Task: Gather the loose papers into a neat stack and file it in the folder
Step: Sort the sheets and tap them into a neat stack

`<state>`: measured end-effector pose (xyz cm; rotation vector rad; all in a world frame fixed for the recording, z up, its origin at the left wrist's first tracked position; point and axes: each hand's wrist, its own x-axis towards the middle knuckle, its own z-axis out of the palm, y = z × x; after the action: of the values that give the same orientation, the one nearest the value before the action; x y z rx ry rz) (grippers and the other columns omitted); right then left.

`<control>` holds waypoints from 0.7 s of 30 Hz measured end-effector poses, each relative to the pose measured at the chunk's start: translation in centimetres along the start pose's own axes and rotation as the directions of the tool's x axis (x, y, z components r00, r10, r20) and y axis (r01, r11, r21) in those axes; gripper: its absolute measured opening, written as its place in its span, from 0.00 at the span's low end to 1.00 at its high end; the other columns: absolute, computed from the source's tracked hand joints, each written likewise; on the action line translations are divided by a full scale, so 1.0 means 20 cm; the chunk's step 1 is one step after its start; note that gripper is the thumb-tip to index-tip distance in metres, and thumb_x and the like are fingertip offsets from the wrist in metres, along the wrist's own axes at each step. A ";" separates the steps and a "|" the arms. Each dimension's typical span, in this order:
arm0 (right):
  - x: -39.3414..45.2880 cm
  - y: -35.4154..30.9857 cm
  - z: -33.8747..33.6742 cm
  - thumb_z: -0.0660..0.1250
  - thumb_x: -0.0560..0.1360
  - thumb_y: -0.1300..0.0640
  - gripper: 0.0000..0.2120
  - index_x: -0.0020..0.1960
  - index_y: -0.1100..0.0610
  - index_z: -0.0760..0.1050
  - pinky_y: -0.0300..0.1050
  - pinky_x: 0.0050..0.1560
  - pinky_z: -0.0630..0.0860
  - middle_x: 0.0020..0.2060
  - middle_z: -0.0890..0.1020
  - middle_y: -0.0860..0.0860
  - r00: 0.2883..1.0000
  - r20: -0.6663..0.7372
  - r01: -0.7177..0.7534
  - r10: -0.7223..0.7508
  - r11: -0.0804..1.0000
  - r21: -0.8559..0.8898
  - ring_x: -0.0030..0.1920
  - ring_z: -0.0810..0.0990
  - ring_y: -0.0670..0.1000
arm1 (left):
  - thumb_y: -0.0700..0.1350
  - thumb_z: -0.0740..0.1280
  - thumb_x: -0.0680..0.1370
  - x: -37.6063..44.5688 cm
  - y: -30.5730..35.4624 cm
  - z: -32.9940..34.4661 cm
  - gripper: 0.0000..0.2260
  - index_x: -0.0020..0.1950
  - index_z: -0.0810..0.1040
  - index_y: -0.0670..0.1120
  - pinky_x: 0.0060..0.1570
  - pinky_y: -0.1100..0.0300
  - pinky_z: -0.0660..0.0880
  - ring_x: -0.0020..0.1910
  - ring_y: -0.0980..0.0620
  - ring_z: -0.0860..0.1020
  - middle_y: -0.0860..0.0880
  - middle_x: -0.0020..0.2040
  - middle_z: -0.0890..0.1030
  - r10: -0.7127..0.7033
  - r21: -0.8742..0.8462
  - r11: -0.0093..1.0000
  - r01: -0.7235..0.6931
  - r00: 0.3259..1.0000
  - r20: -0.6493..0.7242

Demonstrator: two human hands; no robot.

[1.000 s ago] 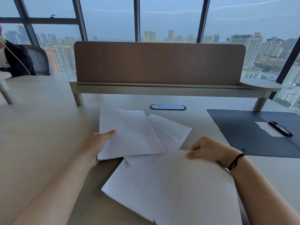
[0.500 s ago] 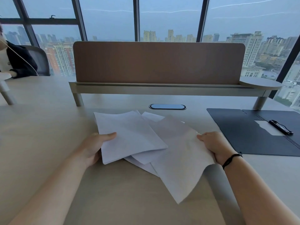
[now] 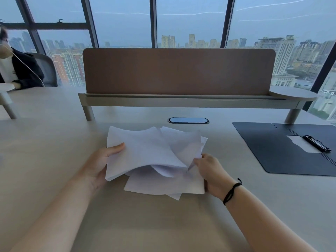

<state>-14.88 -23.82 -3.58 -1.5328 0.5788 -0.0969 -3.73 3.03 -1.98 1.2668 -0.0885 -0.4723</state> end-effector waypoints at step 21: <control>0.06 -0.03 -0.19 0.54 0.81 0.51 0.20 0.31 0.55 0.65 0.44 0.36 0.69 0.32 0.75 0.51 0.803 -0.280 -0.020 -0.527 0.446 -0.895 0.36 0.75 0.59 | 0.44 0.68 0.75 -0.01 0.03 -0.02 0.19 0.62 0.82 0.36 0.64 0.42 0.74 0.63 0.41 0.81 0.37 0.67 0.79 0.053 -0.355 0.934 -0.028 0.997 0.062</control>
<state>-15.28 -27.78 -2.99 -2.6791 0.8940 -0.5765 -3.64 3.64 -1.41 0.8919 -0.0844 -0.4737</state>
